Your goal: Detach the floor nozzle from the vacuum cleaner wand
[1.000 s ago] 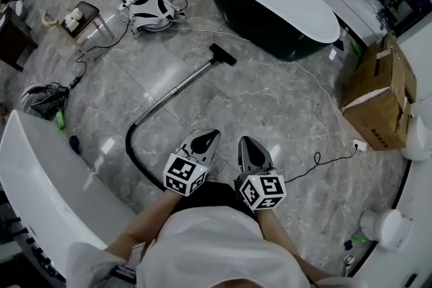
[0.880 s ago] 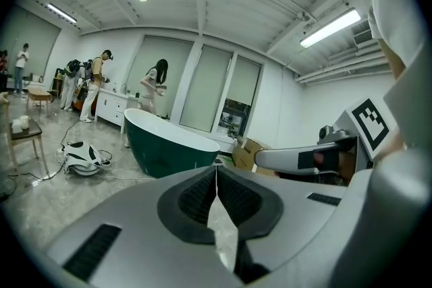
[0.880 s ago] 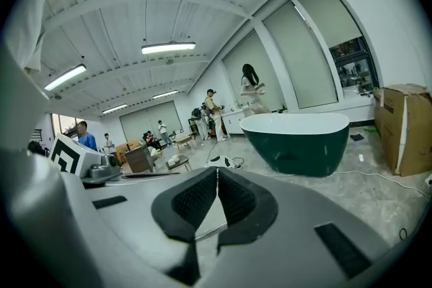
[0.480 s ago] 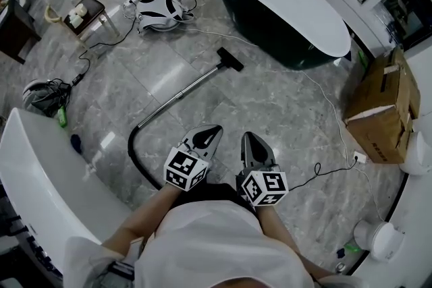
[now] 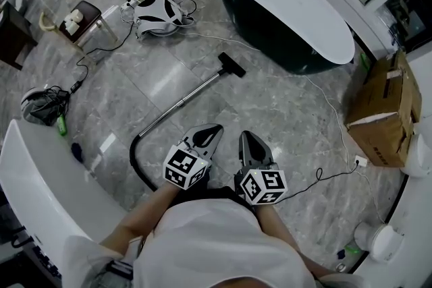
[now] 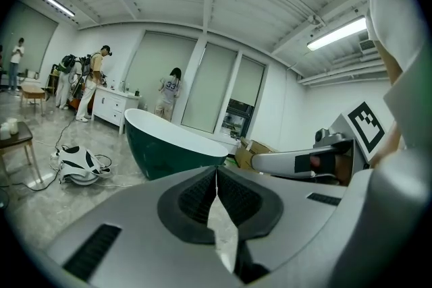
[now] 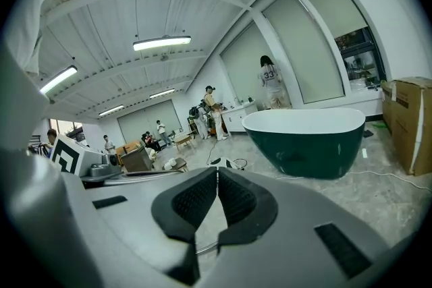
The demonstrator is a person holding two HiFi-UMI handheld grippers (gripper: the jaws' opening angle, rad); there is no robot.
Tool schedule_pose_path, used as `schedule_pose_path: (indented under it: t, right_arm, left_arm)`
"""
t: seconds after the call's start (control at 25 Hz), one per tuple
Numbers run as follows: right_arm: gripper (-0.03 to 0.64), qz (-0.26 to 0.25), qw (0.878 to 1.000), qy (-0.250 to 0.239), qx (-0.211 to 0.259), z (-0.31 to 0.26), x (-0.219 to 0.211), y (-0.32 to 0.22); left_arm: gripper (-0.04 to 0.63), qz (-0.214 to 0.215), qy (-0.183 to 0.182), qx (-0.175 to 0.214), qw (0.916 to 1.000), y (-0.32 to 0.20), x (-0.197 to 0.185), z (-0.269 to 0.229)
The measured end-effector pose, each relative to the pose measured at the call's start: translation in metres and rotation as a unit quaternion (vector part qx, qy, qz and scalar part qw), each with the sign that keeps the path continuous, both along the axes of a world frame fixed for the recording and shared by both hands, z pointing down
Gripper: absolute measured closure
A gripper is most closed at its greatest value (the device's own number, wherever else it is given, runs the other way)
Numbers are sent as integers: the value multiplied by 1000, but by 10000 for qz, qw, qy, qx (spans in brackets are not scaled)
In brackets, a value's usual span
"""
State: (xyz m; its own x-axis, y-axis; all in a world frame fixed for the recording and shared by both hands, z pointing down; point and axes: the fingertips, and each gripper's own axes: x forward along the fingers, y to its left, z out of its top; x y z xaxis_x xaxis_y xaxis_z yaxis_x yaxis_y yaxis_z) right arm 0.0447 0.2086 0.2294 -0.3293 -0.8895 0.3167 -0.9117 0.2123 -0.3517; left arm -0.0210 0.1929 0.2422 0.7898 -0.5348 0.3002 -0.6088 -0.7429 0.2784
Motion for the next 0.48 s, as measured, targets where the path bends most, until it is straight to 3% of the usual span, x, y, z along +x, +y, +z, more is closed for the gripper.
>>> schedule_pose_path:
  t: [0.32, 0.48]
  right_arm:
    - [601, 166, 9998, -101, -70, 14, -5, -43]
    - [601, 176, 9998, -97, -46, 15, -10, -61]
  left_arm:
    - [583, 80, -44, 24, 10000, -43, -12, 8]
    - [583, -84, 41, -31, 10000, -66, -22, 8]
